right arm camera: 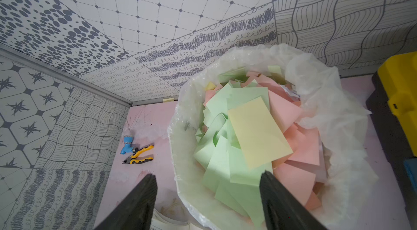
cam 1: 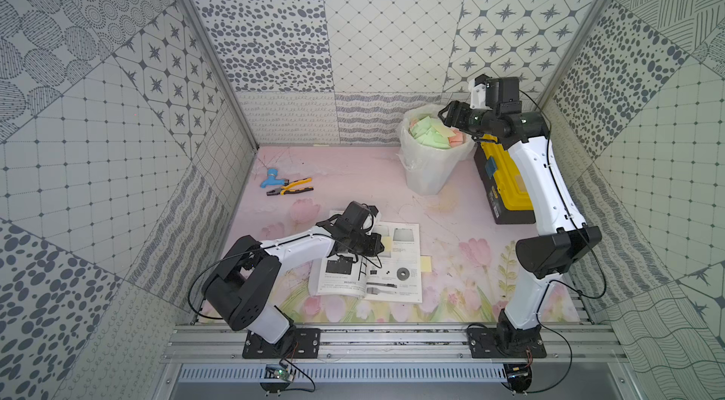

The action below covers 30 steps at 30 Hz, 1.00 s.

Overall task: Peel off the used sticky note
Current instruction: Place the note in the trash bin, then tear off the note from the book.

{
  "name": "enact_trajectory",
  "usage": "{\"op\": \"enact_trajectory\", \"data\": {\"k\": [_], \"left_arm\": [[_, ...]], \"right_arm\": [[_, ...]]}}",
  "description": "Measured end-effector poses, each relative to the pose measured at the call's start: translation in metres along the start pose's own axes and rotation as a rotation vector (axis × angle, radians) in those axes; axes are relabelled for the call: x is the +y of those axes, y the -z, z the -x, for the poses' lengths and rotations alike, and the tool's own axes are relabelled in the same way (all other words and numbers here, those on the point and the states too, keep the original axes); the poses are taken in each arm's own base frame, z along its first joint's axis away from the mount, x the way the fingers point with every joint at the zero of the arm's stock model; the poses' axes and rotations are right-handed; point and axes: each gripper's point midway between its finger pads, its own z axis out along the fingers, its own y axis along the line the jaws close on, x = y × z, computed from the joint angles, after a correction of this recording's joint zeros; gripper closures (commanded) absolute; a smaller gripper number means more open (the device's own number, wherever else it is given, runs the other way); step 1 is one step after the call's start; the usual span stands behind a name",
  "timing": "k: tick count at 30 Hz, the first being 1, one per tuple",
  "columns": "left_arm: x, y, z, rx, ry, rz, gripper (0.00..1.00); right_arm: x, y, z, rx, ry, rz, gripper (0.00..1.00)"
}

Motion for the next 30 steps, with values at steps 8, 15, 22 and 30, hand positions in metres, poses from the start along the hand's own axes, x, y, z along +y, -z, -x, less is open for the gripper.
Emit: {"op": "enact_trajectory", "data": {"k": [8, 15, 22, 30], "left_arm": [[0.007, 0.001, -0.004, 0.000, 0.011, 0.016, 0.93], [0.014, 0.001, -0.008, 0.006, 0.020, 0.037, 0.94], [0.025, 0.002, -0.012, 0.016, 0.033, 0.095, 0.96], [0.041, 0.005, -0.018, 0.030, 0.047, 0.178, 0.97]], "right_arm": [[0.016, 0.040, -0.053, 0.048, 0.031, 0.067, 0.28], [0.020, 0.012, -0.173, 0.285, -0.069, 0.187, 0.35], [0.039, 0.003, -0.265, 0.456, -0.113, 0.269, 0.36], [0.042, -0.009, -0.311, 0.519, -0.198, 0.307, 0.37]]}}
